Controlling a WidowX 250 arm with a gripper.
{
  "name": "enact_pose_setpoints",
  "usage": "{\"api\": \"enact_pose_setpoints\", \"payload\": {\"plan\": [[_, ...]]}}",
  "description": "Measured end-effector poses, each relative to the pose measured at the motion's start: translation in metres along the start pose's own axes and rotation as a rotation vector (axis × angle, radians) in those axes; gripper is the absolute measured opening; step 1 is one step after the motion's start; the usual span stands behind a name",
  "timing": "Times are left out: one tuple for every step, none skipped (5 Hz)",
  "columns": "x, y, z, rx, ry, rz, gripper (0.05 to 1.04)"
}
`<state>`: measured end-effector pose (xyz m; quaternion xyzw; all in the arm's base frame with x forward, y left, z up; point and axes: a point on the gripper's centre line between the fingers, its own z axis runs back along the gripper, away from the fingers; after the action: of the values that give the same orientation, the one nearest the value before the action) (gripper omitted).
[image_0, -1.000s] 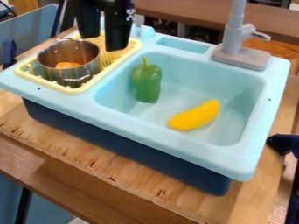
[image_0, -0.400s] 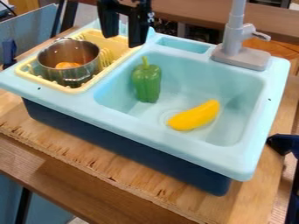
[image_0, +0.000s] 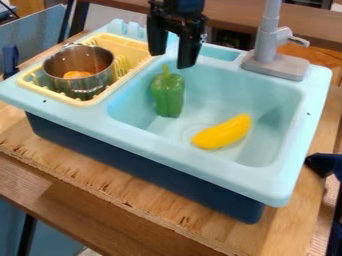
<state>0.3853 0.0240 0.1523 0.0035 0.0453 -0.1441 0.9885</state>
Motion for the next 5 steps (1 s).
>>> {"api": "enact_pose_setpoints", "payload": {"plan": [[0.002, -0.004, -0.002, -0.004, 0.006, -0.008, 1.001], [0.0, -0.003, -0.002, 0.0, 0.021, -0.007, 0.948], [-0.006, -0.003, -0.001, -0.025, 0.05, -0.025, 0.664], [-0.006, 0.007, -0.008, -0.049, 0.082, -0.023, 0.362], [-0.005, 0.007, -0.012, -0.071, 0.113, -0.046, 0.152]]}}
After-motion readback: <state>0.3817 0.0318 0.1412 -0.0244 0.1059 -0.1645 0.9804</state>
